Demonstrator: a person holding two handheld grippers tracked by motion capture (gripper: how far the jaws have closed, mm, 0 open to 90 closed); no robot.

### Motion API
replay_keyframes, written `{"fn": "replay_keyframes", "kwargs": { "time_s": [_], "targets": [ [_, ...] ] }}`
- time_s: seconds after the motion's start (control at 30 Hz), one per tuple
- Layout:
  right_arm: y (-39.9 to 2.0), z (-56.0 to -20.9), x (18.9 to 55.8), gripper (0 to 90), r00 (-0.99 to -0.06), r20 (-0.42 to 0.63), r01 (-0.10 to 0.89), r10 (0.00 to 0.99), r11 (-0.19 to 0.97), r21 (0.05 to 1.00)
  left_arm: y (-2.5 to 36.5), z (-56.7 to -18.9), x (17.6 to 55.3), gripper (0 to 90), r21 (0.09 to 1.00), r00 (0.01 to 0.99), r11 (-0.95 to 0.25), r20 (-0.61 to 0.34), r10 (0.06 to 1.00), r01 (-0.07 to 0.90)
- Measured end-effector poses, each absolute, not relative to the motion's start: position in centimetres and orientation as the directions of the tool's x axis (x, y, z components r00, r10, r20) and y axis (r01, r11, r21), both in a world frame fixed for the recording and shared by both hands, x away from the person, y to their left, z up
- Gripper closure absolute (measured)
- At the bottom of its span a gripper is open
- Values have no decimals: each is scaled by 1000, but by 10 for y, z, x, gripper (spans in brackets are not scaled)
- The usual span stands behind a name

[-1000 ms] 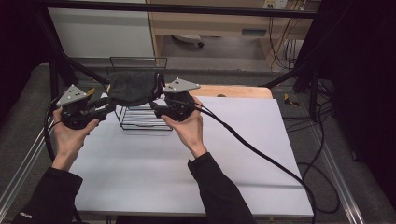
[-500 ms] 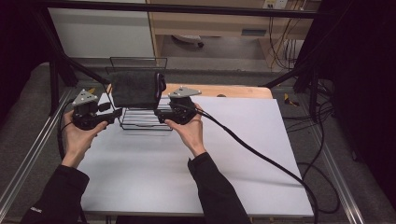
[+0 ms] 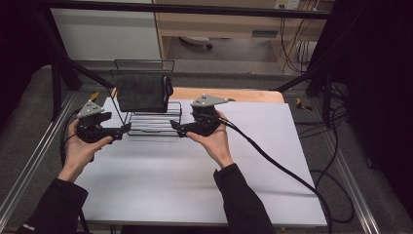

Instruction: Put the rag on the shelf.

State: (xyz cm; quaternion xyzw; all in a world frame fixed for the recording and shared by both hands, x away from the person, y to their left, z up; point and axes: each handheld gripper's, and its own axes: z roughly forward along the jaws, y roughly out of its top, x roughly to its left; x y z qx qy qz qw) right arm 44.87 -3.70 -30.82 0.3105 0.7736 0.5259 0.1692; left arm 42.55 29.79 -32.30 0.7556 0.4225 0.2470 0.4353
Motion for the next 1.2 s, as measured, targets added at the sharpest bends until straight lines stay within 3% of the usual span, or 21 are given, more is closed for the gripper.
{"fn": "replay_keyframes", "kwargs": {
  "time_s": [0.27,0.63,1.2],
  "targets": [
    [-80,-314,431,16,-735,77,345,674,274,898,287,-333,416,70,852,565,-294,-3,825,433],
    [-149,-337,410,6,-700,123,393,704,236,889,267,-354,397,69,860,628,-307,-20,778,407],
    [-223,-409,377,7,-655,171,473,736,222,853,264,-410,373,80,829,660,-335,-53,749,447]
  ]
}}
